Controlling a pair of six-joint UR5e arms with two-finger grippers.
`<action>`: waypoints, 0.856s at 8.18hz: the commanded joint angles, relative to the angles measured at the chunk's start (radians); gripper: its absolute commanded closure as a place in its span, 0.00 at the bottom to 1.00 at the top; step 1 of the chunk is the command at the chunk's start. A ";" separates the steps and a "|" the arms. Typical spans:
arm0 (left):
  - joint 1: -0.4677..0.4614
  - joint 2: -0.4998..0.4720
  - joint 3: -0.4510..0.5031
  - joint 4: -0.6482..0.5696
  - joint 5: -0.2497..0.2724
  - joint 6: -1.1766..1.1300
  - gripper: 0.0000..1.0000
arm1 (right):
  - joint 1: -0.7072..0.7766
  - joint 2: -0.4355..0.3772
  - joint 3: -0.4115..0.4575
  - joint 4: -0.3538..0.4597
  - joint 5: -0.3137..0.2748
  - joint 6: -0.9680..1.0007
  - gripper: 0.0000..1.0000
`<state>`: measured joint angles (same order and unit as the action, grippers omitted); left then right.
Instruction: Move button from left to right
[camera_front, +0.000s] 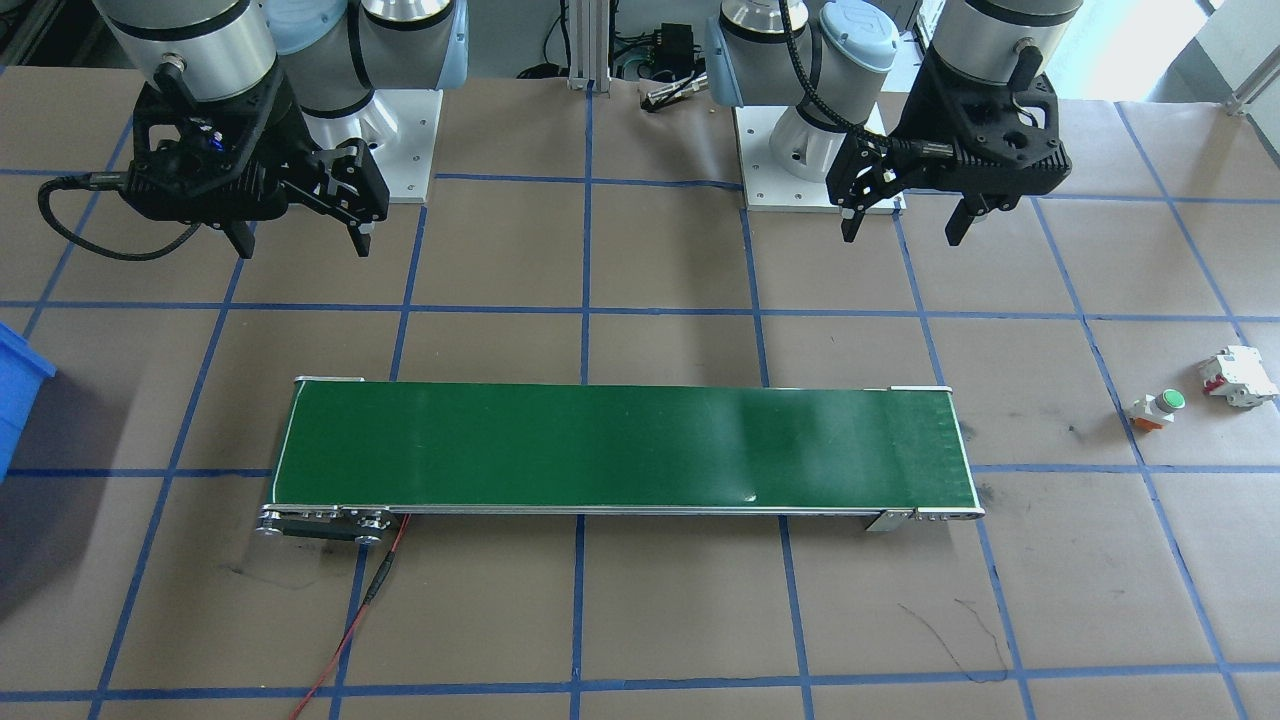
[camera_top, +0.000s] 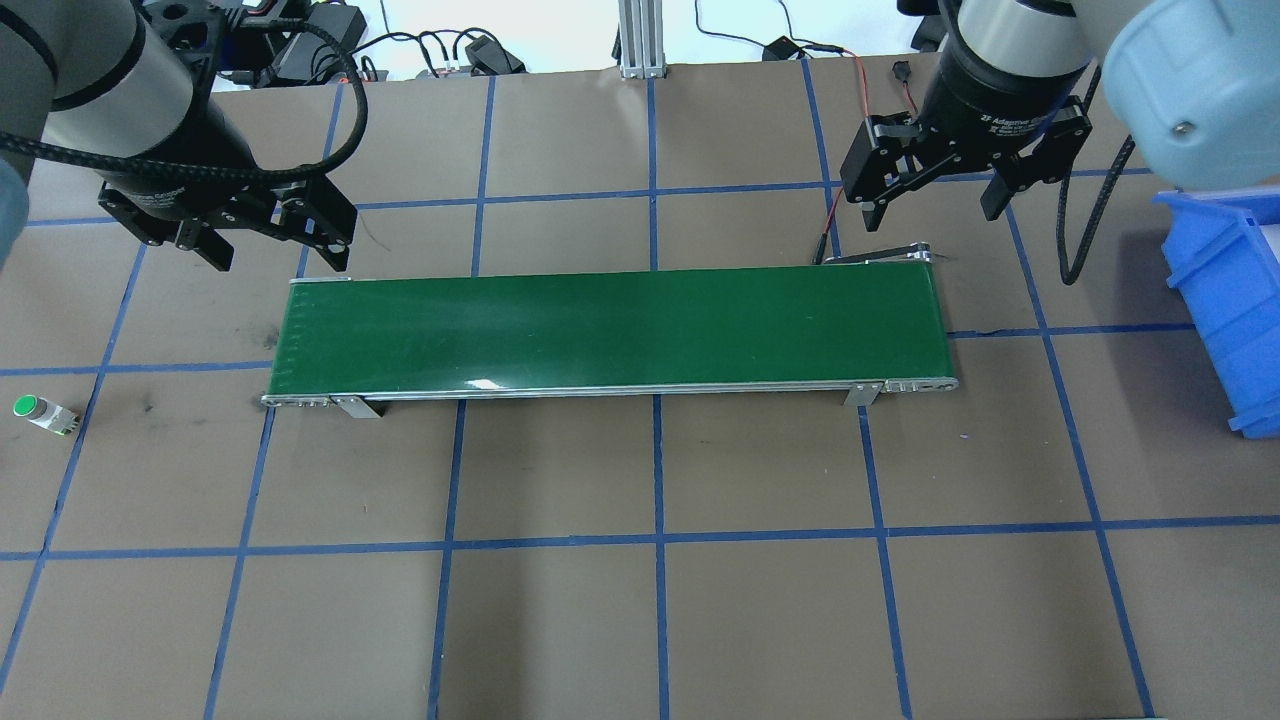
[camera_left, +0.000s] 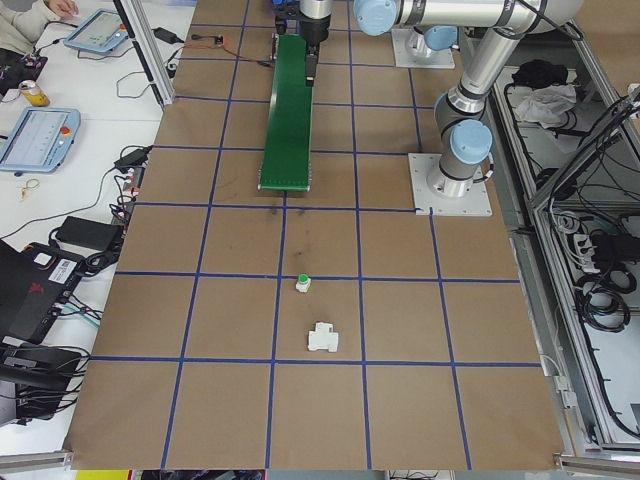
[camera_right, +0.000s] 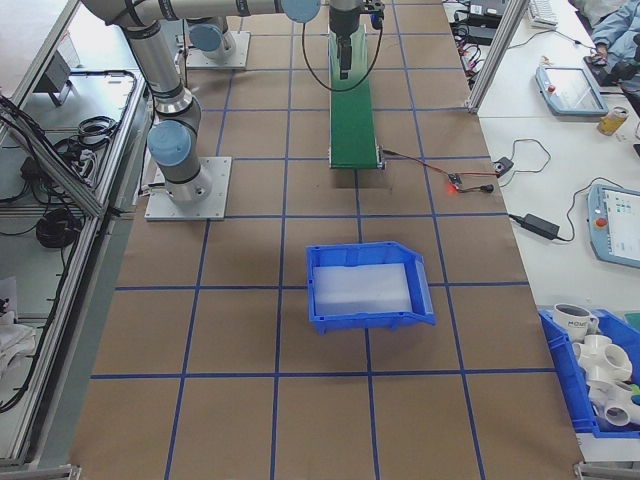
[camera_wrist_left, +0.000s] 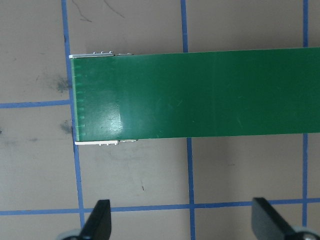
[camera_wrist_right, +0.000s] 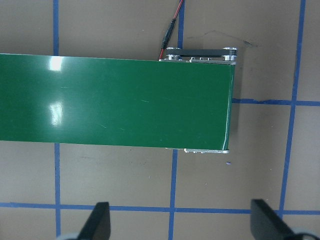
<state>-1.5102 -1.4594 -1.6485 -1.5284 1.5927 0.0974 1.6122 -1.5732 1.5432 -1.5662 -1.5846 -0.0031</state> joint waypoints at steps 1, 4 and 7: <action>0.007 0.014 0.009 -0.004 0.006 0.015 0.00 | 0.000 0.001 0.000 0.000 0.000 0.000 0.00; 0.101 0.019 0.000 -0.030 0.010 0.115 0.00 | 0.000 -0.001 0.000 0.000 0.000 0.000 0.00; 0.495 -0.001 -0.004 -0.018 0.000 0.596 0.00 | 0.000 0.001 0.000 0.000 0.000 0.000 0.00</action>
<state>-1.2479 -1.4453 -1.6515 -1.5550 1.5964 0.4364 1.6123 -1.5727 1.5432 -1.5662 -1.5846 -0.0030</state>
